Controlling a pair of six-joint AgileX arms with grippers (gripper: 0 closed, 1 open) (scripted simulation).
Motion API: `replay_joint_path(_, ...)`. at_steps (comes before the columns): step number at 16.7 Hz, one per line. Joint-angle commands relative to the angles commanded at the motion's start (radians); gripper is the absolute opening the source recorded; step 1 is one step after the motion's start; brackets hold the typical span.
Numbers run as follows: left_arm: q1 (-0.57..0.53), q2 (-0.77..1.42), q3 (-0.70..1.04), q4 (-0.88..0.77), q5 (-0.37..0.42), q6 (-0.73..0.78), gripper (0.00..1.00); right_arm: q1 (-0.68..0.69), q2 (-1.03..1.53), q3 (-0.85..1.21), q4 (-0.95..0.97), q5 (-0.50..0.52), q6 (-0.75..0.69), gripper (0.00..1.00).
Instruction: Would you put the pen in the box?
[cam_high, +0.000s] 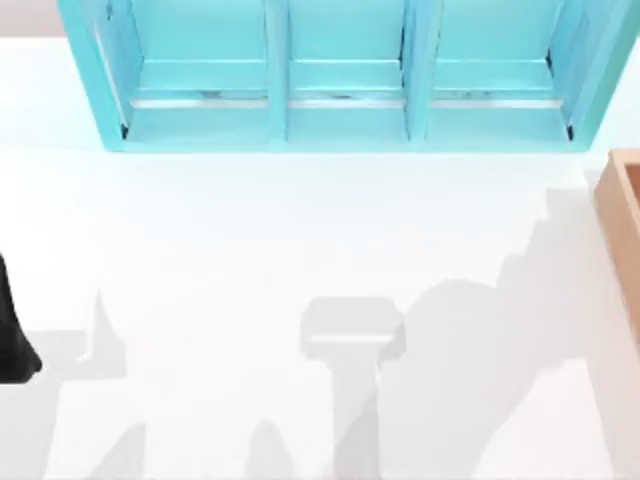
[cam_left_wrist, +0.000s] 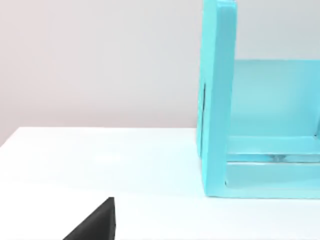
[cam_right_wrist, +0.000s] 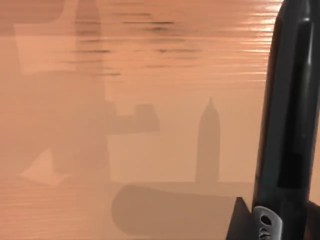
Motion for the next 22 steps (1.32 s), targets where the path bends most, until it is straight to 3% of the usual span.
replay_joint_path(6,0.0,0.0,0.0,0.0,0.0,0.0,1.0,0.031,-0.006,-0.178,0.139,0.008,0.039,0.0)
replay_joint_path(11,0.0,0.0,0.0,0.0,0.0,0.0,1.0,0.028,-0.002,-0.188,0.146,0.017,0.042,0.0)
replay_joint_path(22,0.0,0.0,0.0,0.0,0.0,0.0,1.0,0.028,-0.002,-0.188,0.146,0.017,0.042,0.83)
